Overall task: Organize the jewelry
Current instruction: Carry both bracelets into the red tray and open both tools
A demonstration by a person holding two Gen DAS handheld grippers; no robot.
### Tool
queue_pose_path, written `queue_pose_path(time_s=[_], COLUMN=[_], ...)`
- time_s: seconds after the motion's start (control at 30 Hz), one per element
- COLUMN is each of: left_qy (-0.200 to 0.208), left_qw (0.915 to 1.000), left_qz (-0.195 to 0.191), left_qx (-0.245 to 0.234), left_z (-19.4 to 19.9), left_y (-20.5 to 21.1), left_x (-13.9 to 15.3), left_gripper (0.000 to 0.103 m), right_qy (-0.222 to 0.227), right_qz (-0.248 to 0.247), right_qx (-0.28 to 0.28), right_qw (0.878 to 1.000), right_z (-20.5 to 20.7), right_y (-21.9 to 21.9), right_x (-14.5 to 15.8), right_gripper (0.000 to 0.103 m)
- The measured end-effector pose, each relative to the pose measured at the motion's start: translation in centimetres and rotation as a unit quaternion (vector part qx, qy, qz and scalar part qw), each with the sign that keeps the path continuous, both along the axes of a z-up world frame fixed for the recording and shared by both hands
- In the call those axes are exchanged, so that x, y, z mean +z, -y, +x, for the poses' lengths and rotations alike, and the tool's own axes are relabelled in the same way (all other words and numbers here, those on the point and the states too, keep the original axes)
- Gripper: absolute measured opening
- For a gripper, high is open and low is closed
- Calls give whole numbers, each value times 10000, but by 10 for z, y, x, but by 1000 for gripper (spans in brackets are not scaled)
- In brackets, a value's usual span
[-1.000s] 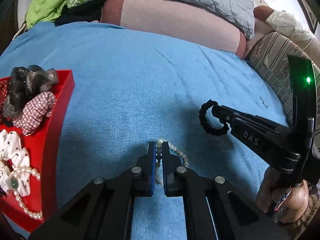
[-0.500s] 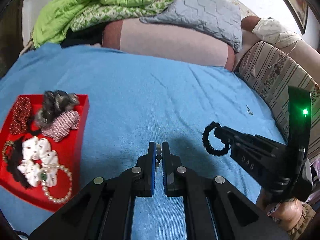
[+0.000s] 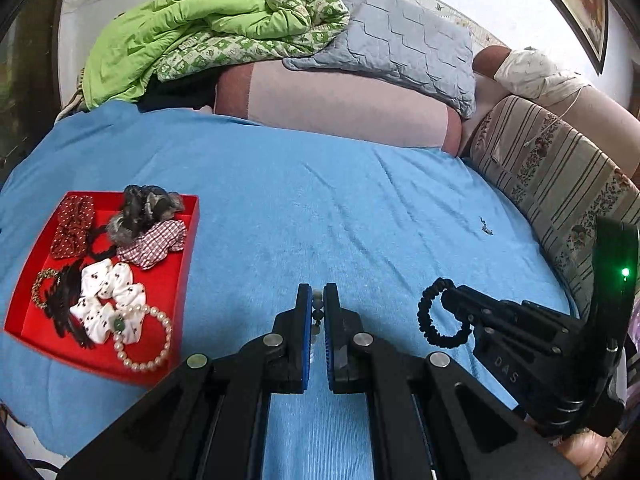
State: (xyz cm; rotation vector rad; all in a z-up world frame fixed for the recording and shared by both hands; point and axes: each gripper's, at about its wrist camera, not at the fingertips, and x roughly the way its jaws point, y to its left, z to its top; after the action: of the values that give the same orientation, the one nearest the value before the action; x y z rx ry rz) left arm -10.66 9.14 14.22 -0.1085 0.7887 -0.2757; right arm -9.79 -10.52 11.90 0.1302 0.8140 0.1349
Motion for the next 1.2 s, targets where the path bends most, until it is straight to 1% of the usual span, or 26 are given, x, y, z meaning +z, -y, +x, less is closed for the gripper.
queue_pose_path(time_s=[0.17,0.37,0.57,0.9,1.2], left_qy=[110,161,252,327,250], left_qw=[9999,9995,9980,9946,9917], left_qz=[-8,22,187,385,407], left_qx=[66,281,553,905,1196], left_z=[-17,-32,-44,-46,-34], left_y=[-8,-26,-44,-73,-114], left_x=[10,19,28,35,32], left_gripper=[5,5,5,5,5], right_qy=[57,224,268,243,312], right_qz=[23,28,5,-66,-186], right_qx=[19,199,418,732,1097], right_qw=[10000,9995,9988,9970,9933], right_z=[-14,-27,-33,-32,-17], right_y=[-6,-21,-42,-74,-114], right_x=[7,22,28,36,48], right_gripper=[12,12,13,13,13])
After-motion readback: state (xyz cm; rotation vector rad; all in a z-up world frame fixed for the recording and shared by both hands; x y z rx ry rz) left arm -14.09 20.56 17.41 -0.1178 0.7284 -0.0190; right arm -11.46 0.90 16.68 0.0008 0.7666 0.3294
